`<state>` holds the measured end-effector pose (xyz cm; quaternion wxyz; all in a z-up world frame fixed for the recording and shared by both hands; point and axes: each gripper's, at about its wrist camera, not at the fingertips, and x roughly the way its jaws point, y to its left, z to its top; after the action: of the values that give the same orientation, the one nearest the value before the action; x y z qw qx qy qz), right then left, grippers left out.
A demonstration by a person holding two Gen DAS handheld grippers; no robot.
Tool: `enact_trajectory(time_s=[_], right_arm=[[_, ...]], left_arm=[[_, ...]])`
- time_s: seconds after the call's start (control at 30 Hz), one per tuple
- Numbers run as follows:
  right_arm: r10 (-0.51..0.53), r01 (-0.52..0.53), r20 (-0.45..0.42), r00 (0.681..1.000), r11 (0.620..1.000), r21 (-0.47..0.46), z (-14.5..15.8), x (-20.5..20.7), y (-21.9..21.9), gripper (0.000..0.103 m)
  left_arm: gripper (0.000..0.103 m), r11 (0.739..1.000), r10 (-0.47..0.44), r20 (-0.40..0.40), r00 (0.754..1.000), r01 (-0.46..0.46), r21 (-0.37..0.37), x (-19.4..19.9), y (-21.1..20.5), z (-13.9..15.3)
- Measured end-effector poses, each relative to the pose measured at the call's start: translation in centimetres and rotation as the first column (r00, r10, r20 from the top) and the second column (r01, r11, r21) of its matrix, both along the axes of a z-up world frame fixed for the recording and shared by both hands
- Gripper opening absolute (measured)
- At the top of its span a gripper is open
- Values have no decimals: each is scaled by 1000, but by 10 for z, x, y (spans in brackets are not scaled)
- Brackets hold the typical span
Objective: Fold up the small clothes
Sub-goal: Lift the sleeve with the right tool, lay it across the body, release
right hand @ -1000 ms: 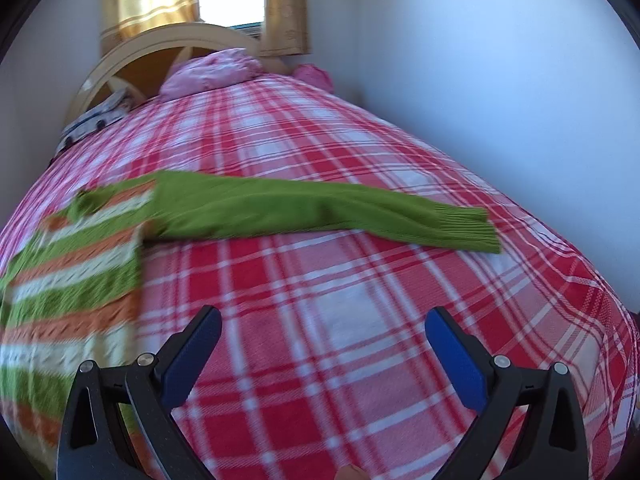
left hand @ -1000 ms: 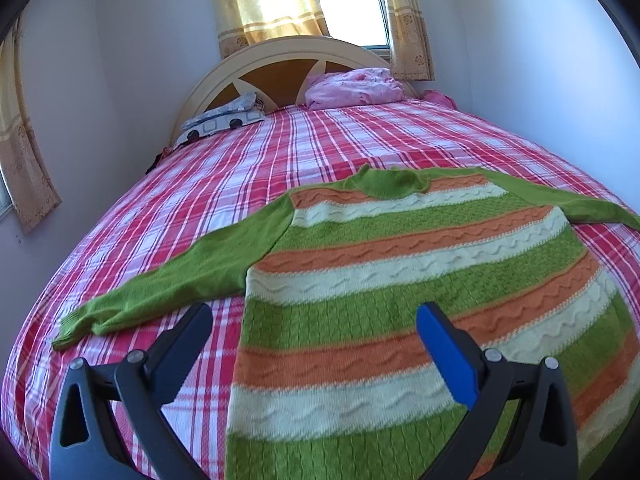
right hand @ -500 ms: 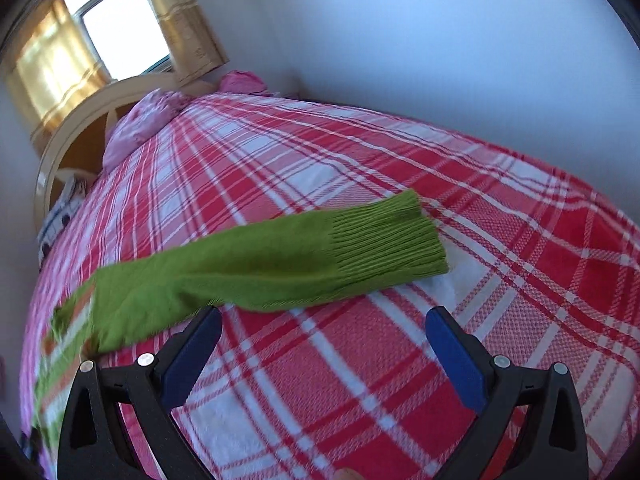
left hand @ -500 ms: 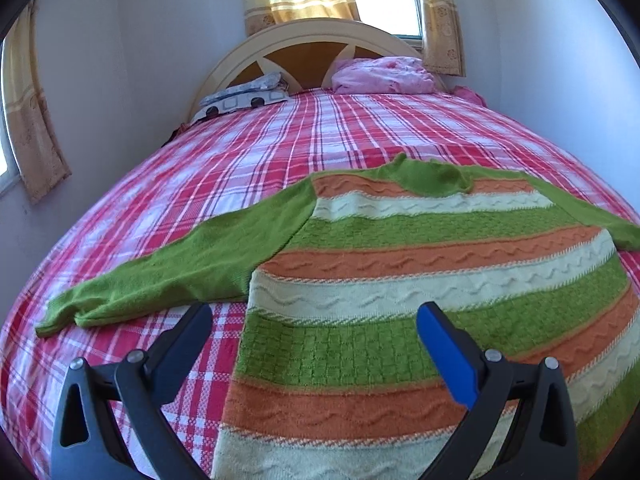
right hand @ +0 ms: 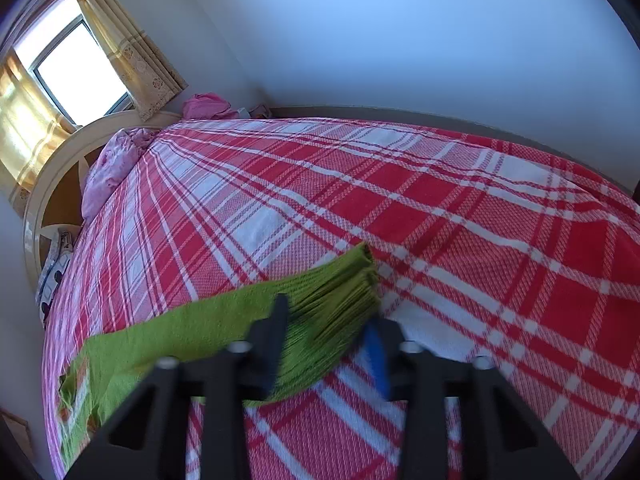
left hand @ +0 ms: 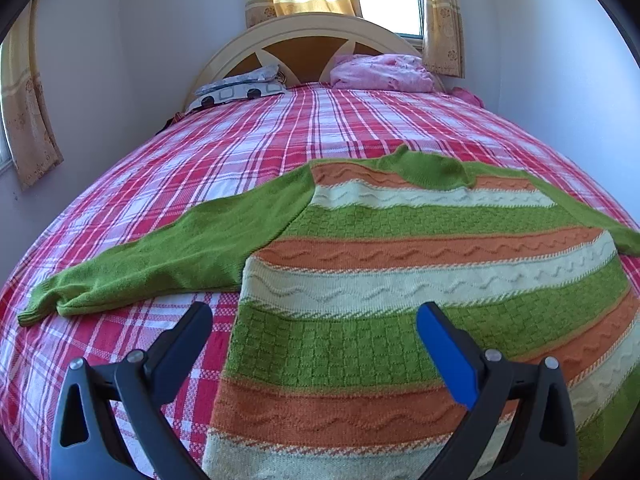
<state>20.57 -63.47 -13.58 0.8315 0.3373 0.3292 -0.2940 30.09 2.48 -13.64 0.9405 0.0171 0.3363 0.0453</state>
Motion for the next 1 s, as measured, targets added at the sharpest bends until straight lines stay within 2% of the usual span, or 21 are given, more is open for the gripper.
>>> enact_trajectory(time_s=[0.07,0.13,0.5,0.8,1.0], right_arm=[[0,-1,16,1000,1000,19,1,1,-3,14],[10,-11,33,999,1000,16,6,4,-2,11],[171,-164,128,977,985,-58,72,48,52,10],[359,-323,192,913,926,-194,156,96,139,10],[494,-433,231,838,861,-268,203,133,213,10]], left_arm=[[103,1000,-1,4,1000,1,-22,-1,3,0],[103,999,-5,10,1000,6,-40,-2,5,0],[103,997,-19,43,999,22,-78,-8,8,-1],[103,993,-34,41,999,39,-107,-8,11,-3],[103,989,-34,44,998,40,-140,-8,16,-4]])
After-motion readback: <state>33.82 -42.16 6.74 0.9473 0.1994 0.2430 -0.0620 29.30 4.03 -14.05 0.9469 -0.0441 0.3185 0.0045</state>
